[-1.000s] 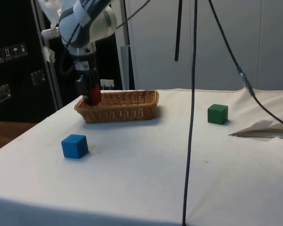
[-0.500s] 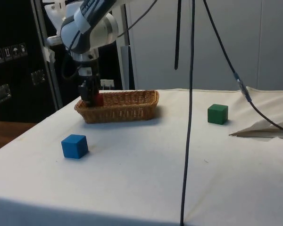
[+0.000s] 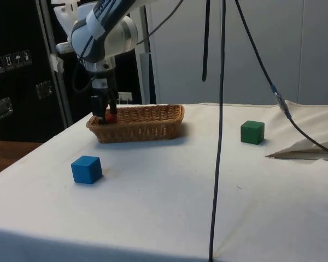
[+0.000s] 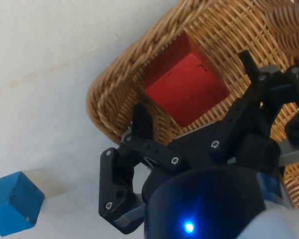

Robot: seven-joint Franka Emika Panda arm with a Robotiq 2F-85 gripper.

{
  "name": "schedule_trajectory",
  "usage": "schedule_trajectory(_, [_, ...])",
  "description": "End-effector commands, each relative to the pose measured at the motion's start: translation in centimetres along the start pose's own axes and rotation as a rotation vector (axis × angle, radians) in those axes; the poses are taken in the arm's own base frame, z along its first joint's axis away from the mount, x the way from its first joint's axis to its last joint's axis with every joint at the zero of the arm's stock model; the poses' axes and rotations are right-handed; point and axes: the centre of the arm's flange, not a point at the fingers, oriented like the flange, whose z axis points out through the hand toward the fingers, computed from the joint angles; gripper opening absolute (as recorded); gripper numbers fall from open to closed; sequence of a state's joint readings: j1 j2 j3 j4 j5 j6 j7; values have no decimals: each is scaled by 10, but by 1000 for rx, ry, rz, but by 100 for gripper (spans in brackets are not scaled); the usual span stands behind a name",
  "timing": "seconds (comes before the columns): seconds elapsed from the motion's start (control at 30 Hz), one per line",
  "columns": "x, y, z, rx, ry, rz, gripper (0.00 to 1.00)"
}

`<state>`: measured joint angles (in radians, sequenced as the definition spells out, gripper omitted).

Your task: Pick up exactly two blocks and place them into the basket.

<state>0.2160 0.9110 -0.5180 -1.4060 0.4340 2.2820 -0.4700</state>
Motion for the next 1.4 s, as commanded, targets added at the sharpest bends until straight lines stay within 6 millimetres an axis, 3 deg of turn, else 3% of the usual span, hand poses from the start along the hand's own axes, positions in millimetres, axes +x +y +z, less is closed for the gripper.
schedule_trajectory(0.0, [1,1,-4,6,4,-4,100])
schedule_trajectory(0.1, [2,2,-16,3,6,-9,100])
schedule_trajectory(0.13, [2,2,-7,-2,7,-4,100])
schedule_trajectory(0.17, [2,3,-20,2,7,-11,100])
schedule_trajectory(0.33, [4,-3,-39,8,3,-27,100])
schedule_trajectory(0.47, [6,-14,-51,7,-9,-38,100])
schedule_trajectory(0.5, [6,-9,-47,16,-1,-36,100])
schedule_trajectory(0.8, [13,-45,-80,3,-32,-50,100])
schedule_trajectory(1.37, [22,-101,-114,-32,-32,-66,100])
